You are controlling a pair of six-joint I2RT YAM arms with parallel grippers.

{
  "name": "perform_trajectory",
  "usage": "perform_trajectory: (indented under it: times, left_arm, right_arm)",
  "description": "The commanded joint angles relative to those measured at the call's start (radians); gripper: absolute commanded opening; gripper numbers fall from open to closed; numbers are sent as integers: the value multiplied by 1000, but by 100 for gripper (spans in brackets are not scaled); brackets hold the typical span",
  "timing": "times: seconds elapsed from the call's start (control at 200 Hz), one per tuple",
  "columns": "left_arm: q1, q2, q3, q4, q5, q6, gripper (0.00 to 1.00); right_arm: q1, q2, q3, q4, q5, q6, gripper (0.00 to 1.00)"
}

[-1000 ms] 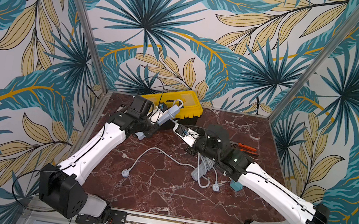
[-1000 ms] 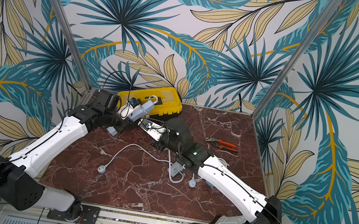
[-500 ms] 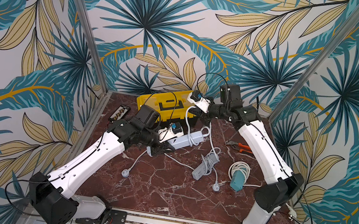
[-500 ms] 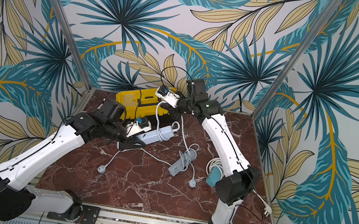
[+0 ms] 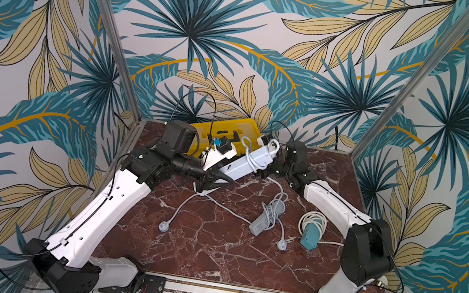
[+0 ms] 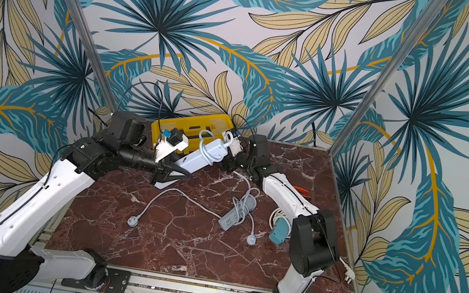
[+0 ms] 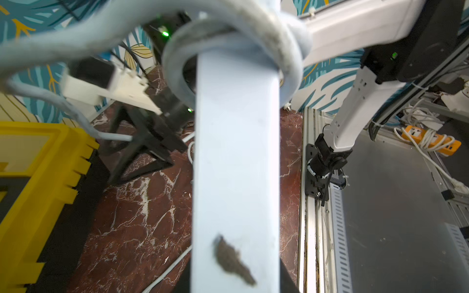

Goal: Wrap the cord around the power strip
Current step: Wrap the power cord around the power strip.

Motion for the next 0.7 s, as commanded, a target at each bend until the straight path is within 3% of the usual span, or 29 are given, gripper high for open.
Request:
perform_trajectory:
  times: [0.0,0.135,0.295,0.436,0.551,0.691]
  left_arm:
    - [14,-29,78,113,10,-99,0]
    - [19,-1,101,136,-2,-163,0]
    - [47,37,89,154,-63,-248,0]
    - [50,44,54,157,-99,-279,0]
    - [49,42,33,160,-117,-302,0]
    - [50,32,6,211,-128,-357,0]
  right_arm:
    - [-1,-86,-121,117,75,55,70]
    - [10,-82,-232,120,160,41,67]
    - [50,-142,-305,2,217,61,39]
    - [138,-268,-367,-106,226,80,25]
    - [162,-340,-387,-184,207,159,14]
    - [222,-364,-436,-97,173,296,8]
